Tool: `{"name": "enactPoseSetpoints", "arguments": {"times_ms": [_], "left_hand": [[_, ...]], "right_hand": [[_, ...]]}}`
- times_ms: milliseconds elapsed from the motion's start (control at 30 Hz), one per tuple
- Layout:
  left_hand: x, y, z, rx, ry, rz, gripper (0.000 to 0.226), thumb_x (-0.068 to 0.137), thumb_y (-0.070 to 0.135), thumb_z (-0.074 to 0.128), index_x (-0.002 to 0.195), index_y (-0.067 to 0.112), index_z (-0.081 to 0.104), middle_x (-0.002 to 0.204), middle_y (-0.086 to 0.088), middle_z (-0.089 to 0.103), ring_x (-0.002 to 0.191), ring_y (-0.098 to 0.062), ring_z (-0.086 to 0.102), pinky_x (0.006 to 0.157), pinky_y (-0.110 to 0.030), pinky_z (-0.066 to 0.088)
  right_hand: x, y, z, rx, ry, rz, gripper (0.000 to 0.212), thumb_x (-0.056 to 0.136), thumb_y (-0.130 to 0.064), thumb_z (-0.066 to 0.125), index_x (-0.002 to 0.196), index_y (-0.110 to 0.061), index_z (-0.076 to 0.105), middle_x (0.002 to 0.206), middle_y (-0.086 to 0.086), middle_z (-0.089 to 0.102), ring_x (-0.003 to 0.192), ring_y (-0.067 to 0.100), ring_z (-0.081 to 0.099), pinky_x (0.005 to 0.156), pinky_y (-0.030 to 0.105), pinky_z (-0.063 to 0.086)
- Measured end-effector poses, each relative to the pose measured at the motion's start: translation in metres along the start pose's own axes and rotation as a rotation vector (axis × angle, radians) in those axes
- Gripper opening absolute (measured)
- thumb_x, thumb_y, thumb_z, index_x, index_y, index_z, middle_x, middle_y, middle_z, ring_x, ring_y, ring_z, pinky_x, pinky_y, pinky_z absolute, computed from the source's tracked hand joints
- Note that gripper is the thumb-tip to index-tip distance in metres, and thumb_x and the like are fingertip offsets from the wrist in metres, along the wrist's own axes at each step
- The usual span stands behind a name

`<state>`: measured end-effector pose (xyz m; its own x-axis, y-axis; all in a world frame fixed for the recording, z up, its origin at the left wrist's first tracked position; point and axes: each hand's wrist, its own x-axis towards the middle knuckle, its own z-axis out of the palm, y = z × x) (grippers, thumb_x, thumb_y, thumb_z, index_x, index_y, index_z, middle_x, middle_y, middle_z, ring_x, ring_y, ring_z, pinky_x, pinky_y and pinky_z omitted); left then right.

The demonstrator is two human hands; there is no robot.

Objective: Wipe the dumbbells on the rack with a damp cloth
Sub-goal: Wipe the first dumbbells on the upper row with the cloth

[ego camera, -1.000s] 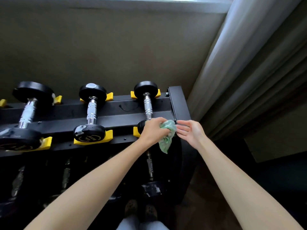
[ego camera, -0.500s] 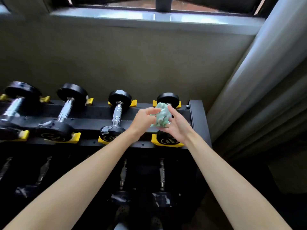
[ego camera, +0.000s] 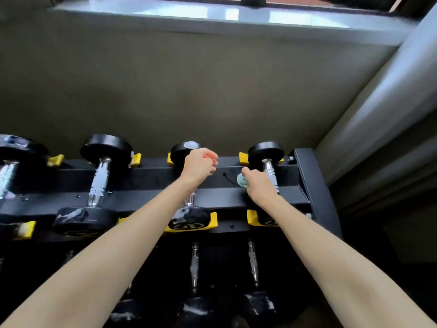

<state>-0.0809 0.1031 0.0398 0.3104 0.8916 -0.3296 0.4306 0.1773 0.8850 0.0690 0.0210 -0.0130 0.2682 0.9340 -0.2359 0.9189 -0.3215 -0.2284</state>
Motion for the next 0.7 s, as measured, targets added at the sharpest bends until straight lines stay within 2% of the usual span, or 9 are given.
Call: {"name": "enactPoseSetpoints", "arguments": {"times_ms": [67,133,233,367,433,533,633,700], "left_hand": [[0.012,-0.005,-0.003,0.019,-0.014,-0.004,0.035,0.084,-0.008,0.032,0.091,0.009,0.062,0.087,-0.008,0.062,0.075,-0.017,0.058,0.072,-0.027,0.053],[0.019,-0.010,-0.003,0.026,-0.031,-0.009,0.035,0.085,-0.008,0.032,0.093,0.007,0.063,0.089,-0.010,0.062,0.075,-0.018,0.057,0.067,-0.023,0.051],[0.027,-0.016,0.001,0.035,-0.058,-0.024,0.034,0.085,-0.007,0.033,0.093,0.007,0.063,0.089,-0.011,0.062,0.075,-0.019,0.057,0.068,-0.023,0.051],[0.031,-0.012,0.011,0.041,-0.115,-0.031,0.035,0.086,-0.006,0.032,0.096,0.005,0.064,0.086,-0.008,0.062,0.076,-0.018,0.058,0.072,-0.025,0.052],[0.031,-0.007,0.016,0.049,-0.142,-0.030,0.036,0.086,-0.006,0.032,0.099,0.004,0.064,0.087,-0.008,0.063,0.077,-0.018,0.059,0.071,-0.023,0.052],[0.030,0.001,0.024,0.037,-0.170,-0.029,0.037,0.086,-0.007,0.031,0.100,0.005,0.064,0.091,-0.010,0.064,0.076,-0.018,0.059,0.067,-0.020,0.051],[0.029,0.008,0.031,0.028,-0.196,-0.021,0.037,0.086,-0.007,0.030,0.102,0.003,0.063,0.093,-0.012,0.064,0.074,-0.017,0.059,0.066,-0.021,0.050],[0.026,0.011,0.034,0.025,-0.213,-0.022,0.038,0.087,-0.007,0.029,0.104,0.001,0.062,0.093,-0.012,0.063,0.071,-0.016,0.057,0.062,-0.019,0.048]], "right_hand": [[0.007,0.000,0.015,-0.200,-0.097,0.053,0.043,0.083,0.005,0.049,0.123,-0.007,0.039,0.116,0.015,0.056,0.109,0.035,0.053,0.082,0.036,0.040],[0.014,-0.002,0.026,-0.278,-0.161,0.148,0.045,0.083,0.001,0.054,0.123,-0.008,0.036,0.119,0.015,0.055,0.109,0.033,0.053,0.084,0.035,0.044],[0.025,-0.006,0.030,-0.265,-0.227,0.260,0.041,0.087,-0.004,0.051,0.123,-0.008,0.033,0.123,0.017,0.053,0.112,0.035,0.053,0.084,0.035,0.044],[0.028,-0.003,0.022,-0.245,-0.312,0.241,0.039,0.092,-0.014,0.046,0.128,-0.006,0.034,0.129,0.015,0.050,0.118,0.033,0.051,0.089,0.035,0.043],[0.024,-0.004,0.010,-0.175,-0.340,0.229,0.037,0.091,-0.018,0.047,0.126,-0.007,0.041,0.126,0.015,0.052,0.113,0.032,0.052,0.083,0.034,0.043],[0.017,-0.001,-0.016,0.042,-0.204,0.170,0.034,0.087,-0.022,0.050,0.120,-0.011,0.046,0.112,0.013,0.058,0.101,0.032,0.053,0.073,0.031,0.037],[0.014,0.011,-0.034,-0.080,-0.024,-0.030,0.038,0.082,-0.013,0.052,0.120,-0.015,0.045,0.108,0.009,0.059,0.106,0.030,0.046,0.076,0.035,0.035],[0.009,0.023,-0.042,-0.174,-0.081,-0.081,0.040,0.081,-0.006,0.051,0.119,-0.017,0.046,0.103,0.004,0.058,0.108,0.028,0.042,0.082,0.037,0.035]]}}
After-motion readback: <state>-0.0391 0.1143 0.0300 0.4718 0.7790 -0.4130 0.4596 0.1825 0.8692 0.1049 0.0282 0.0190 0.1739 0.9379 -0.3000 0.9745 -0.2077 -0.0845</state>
